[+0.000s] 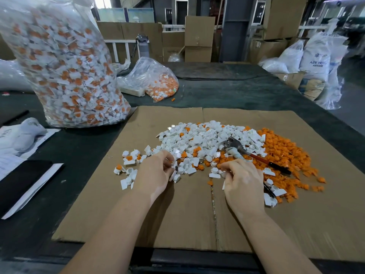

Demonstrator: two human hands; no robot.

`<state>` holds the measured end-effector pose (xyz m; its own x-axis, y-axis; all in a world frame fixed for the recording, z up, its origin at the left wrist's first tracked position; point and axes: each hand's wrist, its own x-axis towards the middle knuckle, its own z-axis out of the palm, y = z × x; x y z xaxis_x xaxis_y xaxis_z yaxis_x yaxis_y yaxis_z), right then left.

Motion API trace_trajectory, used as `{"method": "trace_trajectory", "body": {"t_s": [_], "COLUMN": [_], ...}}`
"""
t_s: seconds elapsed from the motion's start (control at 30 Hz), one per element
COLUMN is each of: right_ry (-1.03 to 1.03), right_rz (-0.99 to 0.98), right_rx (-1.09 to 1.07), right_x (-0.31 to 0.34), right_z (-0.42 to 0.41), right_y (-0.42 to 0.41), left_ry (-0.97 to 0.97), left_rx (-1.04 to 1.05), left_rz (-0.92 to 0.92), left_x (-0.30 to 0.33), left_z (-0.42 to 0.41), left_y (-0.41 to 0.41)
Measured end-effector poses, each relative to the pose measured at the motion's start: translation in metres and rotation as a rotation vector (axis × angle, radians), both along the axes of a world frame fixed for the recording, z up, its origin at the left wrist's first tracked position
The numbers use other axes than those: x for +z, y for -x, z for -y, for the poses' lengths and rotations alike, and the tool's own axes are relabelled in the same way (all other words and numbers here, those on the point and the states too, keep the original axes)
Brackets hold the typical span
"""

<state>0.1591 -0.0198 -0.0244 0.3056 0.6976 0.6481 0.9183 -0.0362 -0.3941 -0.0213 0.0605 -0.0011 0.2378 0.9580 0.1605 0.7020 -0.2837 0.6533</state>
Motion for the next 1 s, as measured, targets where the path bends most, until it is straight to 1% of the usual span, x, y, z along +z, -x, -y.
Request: {"method": "trace_trajectory", "body": {"t_s": [0.1,0.17,0.23,0.3,0.4,0.47,0.63,0.8,0.87,1.0], "right_ry": [0.012,0.052,0.108,0.197,0.441,0.501,0.485,0.405,0.370,0.375], "right_rz": [-0.055,-0.077,-0.062,-0.009,0.134,0.165,0.193,0.151,0.137,0.125], "right_rx": [-0.035,-0.060,-0.052,-0.028,-0.023,-0.022,-0.038,-0.015,-0.021,-0.034], "right_x": [0.006,0.011,0.015,0.018,0.020,0.019,0.016,0.009,0.009,0.012], "right_z": [0.003,0.007,0.011,0.016,0.018,0.017,0.008,0.001,-0.001,-0.004], "right_y": [-0.007,-0.014,-0.017,-0.019,-0.018,-0.019,-0.017,-0.020,-0.023,-0.026], "left_ry": [-0.050,-0.082,-0.071,-0.051,-0.033,-0.006,-0.018,-0.002,-0.006,-0.019], "left_rx": [-0.009,-0.063,-0.117,-0.157,-0.172,-0.154,-0.136,-0.060,-0.040,-0.028], "left_rz": [0.103,0.108,0.125,0.116,0.132,0.162,0.108,0.191,0.189,0.245], "left_x": [0.002,0.004,0.005,0.004,-0.001,-0.003,-0.011,-0.013,-0.013,-0.012], "left_z": [0.002,0.004,0.006,0.010,0.015,0.018,0.020,0.017,0.016,0.016], "left_y": [-0.004,-0.008,-0.015,-0.022,-0.036,-0.044,-0.057,-0.059,-0.060,-0.058]}}
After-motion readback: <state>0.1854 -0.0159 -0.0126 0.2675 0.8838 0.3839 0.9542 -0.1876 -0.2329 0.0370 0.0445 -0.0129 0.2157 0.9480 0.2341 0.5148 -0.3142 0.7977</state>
